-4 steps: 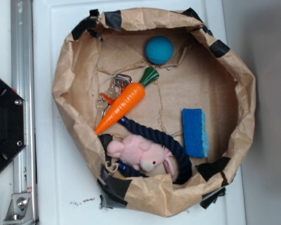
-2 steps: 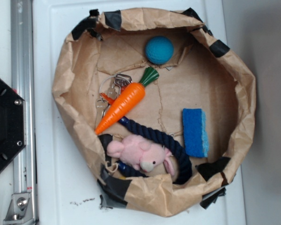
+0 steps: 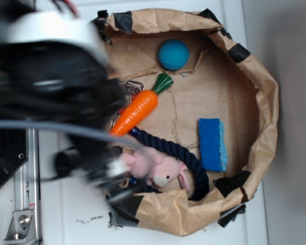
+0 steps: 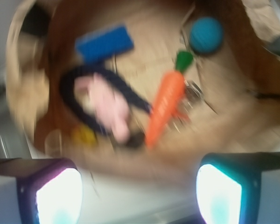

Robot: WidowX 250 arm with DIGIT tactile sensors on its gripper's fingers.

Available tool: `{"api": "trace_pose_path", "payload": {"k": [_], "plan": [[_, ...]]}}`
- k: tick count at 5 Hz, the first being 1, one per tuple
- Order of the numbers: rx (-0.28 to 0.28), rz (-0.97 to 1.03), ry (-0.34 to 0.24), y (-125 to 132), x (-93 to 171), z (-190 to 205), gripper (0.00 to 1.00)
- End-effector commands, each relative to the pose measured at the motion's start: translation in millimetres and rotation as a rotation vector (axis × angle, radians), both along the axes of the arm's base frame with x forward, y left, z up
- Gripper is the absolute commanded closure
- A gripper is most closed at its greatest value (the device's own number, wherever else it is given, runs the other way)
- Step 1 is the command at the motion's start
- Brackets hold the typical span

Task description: Grab the blue sponge.

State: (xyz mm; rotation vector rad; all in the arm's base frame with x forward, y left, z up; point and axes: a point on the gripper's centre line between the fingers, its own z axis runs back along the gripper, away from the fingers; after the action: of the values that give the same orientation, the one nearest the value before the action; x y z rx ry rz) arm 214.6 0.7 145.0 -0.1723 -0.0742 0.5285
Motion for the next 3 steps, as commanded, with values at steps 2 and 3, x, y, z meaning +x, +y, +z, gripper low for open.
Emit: {"api": "trace_pose_path", "payload": {"k": [2,3], "plan": [[-0.052,0.212,0.030,3.4,91.3,-63.5,0.00],[-0.083,0.209,0.051,-23.1,94.6,-74.1,0.00]]}}
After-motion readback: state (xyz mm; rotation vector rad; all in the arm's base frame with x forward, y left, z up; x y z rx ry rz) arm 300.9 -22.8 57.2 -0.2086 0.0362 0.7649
